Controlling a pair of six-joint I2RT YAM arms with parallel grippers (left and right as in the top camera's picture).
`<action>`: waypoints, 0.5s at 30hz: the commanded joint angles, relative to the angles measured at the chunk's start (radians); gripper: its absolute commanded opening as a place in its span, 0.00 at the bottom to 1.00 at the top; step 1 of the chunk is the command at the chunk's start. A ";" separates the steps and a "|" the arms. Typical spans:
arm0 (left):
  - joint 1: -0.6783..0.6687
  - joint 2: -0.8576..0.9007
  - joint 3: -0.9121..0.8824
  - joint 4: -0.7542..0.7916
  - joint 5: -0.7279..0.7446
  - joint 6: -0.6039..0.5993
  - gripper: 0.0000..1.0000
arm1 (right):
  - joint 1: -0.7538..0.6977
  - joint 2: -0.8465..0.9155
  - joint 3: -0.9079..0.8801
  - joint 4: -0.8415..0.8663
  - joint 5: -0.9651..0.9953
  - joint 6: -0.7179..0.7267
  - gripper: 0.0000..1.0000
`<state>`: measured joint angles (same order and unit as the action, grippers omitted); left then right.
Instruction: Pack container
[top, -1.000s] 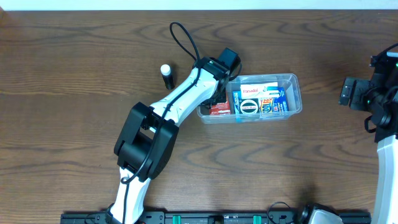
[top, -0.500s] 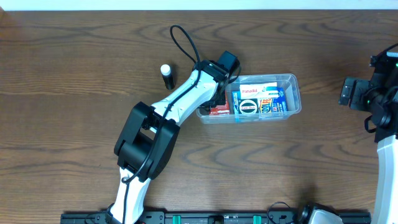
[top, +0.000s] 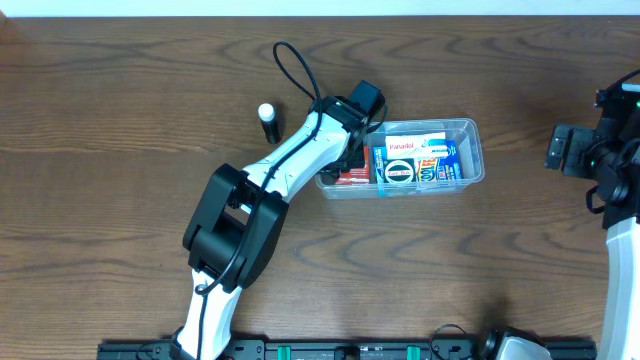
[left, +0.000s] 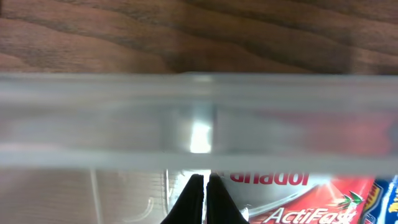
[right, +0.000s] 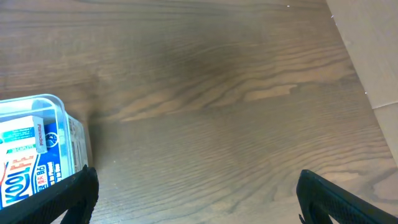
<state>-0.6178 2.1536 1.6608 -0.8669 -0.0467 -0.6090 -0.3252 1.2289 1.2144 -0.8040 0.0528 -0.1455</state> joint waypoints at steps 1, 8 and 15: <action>-0.002 0.017 -0.008 0.017 0.078 -0.013 0.06 | -0.008 -0.002 0.008 -0.001 -0.001 0.011 0.99; -0.002 0.017 -0.008 0.024 0.115 -0.013 0.06 | -0.008 -0.002 0.008 -0.001 -0.001 0.011 0.99; -0.002 0.014 -0.005 0.031 0.118 0.024 0.06 | -0.008 -0.002 0.008 -0.001 -0.001 0.010 0.99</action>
<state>-0.6159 2.1506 1.6611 -0.8501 0.0208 -0.6029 -0.3252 1.2289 1.2144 -0.8040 0.0528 -0.1455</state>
